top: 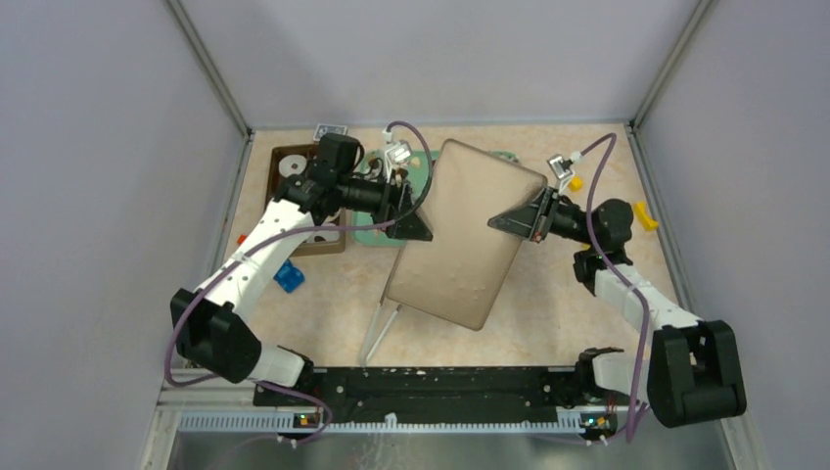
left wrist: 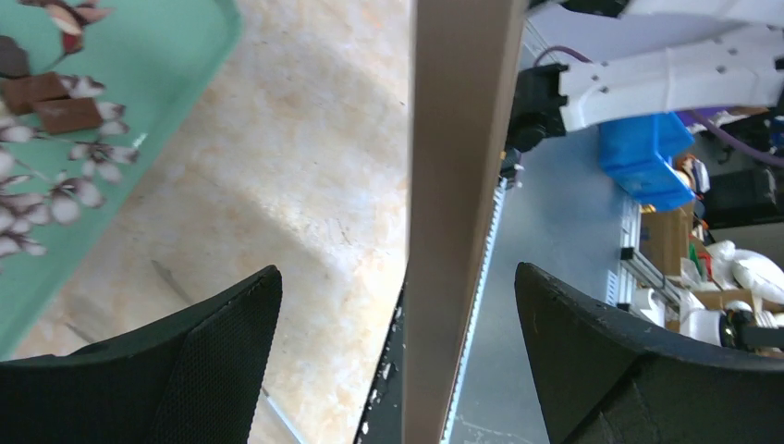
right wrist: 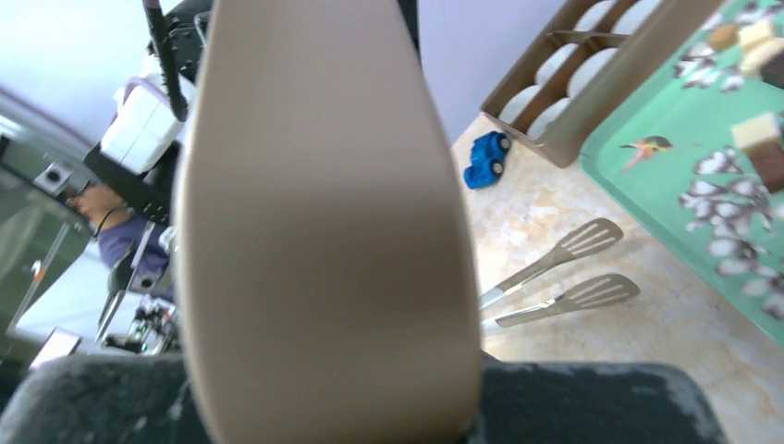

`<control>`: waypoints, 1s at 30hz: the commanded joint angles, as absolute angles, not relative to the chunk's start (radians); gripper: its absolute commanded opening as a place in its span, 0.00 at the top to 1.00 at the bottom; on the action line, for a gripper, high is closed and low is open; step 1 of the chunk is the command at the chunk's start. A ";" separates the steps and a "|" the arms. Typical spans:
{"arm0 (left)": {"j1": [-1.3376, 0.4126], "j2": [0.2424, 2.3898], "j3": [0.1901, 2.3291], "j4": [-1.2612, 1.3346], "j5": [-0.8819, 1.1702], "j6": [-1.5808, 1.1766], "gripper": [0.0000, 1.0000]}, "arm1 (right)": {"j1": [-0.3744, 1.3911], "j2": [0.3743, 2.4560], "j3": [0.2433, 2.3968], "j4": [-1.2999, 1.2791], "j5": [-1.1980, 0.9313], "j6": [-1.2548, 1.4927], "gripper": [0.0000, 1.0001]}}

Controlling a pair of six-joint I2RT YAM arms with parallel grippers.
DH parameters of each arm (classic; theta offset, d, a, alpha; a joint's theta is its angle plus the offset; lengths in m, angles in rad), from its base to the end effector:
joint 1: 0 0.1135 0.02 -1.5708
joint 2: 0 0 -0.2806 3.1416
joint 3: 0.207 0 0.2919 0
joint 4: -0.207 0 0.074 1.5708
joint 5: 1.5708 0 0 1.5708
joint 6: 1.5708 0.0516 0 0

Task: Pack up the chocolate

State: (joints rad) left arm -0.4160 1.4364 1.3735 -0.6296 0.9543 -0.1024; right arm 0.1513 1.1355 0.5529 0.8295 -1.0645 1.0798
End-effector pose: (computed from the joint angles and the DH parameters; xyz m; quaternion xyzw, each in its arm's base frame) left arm 0.3042 -0.1804 0.3672 0.3184 0.7637 -0.4986 0.2585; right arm 0.2594 0.0852 0.2851 -0.1208 0.6528 0.6471 0.3748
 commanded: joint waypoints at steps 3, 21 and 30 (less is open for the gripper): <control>-0.417 1.330 1.321 -0.557 1.123 -0.113 0.04 | 0.186 1.269 0.615 1.434 -1.131 1.353 1.00; -0.413 1.349 1.342 -0.483 1.064 -0.231 1.00 | 0.221 1.190 0.780 0.462 -1.016 0.751 0.66; -0.326 1.432 1.676 -0.824 0.641 -0.181 1.00 | 0.210 1.104 0.984 -0.253 -0.545 0.384 0.07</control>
